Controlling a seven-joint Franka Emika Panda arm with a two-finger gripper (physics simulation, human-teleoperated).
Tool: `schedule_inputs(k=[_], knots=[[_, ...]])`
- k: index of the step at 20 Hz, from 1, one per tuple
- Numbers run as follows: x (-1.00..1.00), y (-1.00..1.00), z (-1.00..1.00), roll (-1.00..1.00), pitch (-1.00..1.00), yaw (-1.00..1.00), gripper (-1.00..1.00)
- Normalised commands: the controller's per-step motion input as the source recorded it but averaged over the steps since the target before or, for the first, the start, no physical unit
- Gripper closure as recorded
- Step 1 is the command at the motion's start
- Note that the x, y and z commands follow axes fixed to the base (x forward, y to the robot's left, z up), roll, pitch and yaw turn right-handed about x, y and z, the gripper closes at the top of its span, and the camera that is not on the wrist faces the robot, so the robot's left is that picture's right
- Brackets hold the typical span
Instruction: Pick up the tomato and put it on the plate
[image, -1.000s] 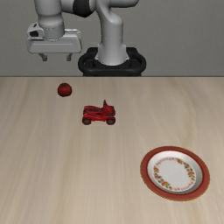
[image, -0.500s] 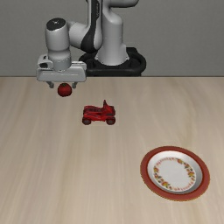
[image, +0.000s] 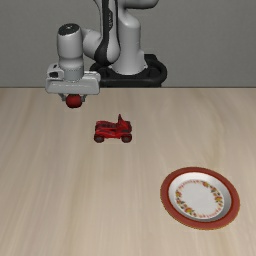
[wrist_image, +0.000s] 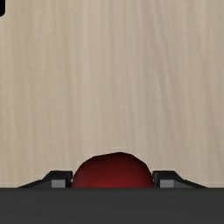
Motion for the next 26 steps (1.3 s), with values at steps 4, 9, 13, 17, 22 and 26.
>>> schedule_inputs(k=[4, 9, 13, 17, 22, 26], knots=[[0.00, 0.00, 0.00, 0.00, 0.00, 0.00, 1.00], [0.00, 0.00, 0.80, 0.00, 0.00, 0.00, 1.00], [0.00, 0.00, 1.00, 0.00, 0.00, 0.00, 1.00], [0.00, 0.50, 0.50, 0.00, 0.00, 0.00, 1.00], [0.00, 1.00, 0.00, 0.00, 0.00, 0.00, 1.00], [0.00, 1.00, 0.00, 0.00, 0.00, 0.00, 1.00]])
